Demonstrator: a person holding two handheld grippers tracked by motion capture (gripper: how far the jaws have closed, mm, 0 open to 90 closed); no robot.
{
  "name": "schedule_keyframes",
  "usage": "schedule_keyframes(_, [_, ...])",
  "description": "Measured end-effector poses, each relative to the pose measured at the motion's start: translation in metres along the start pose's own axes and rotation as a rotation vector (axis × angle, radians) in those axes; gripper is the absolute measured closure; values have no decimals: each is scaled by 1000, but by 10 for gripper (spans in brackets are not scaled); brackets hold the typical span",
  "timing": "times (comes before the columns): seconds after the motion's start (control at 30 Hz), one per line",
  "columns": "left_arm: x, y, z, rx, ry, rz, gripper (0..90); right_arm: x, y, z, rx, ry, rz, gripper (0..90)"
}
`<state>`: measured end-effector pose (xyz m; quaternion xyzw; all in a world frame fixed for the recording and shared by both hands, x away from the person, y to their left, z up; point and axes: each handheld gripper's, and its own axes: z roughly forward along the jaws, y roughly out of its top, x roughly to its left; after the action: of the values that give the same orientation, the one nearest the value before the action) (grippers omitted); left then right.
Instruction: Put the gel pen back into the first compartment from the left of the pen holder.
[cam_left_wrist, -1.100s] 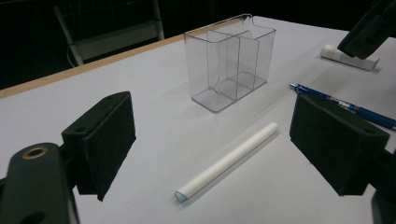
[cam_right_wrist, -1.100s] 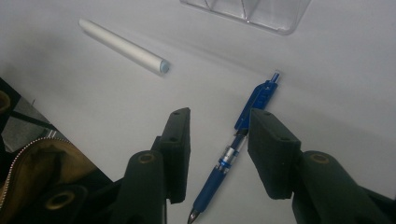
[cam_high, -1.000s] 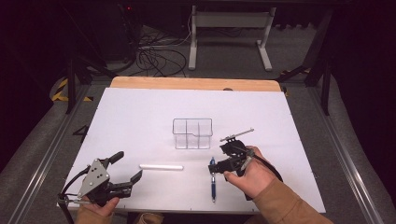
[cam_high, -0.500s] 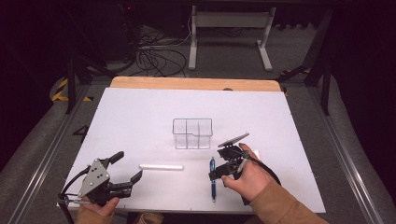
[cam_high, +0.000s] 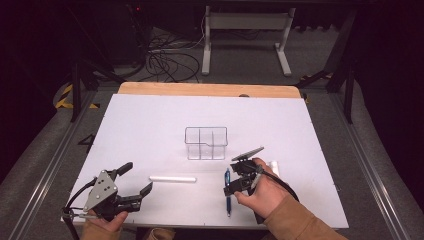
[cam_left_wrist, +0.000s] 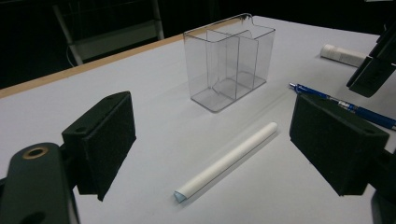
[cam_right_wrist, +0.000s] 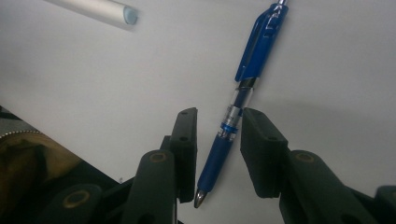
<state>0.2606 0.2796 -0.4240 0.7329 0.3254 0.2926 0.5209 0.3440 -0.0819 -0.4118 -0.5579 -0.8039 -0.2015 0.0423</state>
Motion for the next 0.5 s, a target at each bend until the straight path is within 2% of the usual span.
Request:
schedule_keyframes(0.17, [0, 0, 0, 2, 1, 2, 154, 1, -2, 1, -1, -8, 5, 694])
schedule_keyframes(0.27, [0, 0, 0, 2, 2, 3, 154, 1, -2, 3, 34, 8, 36, 683])
schedule_keyframes(0.5, [0, 0, 0, 4, 1, 1, 154, 1, -2, 9, 60, -21, 67, 709])
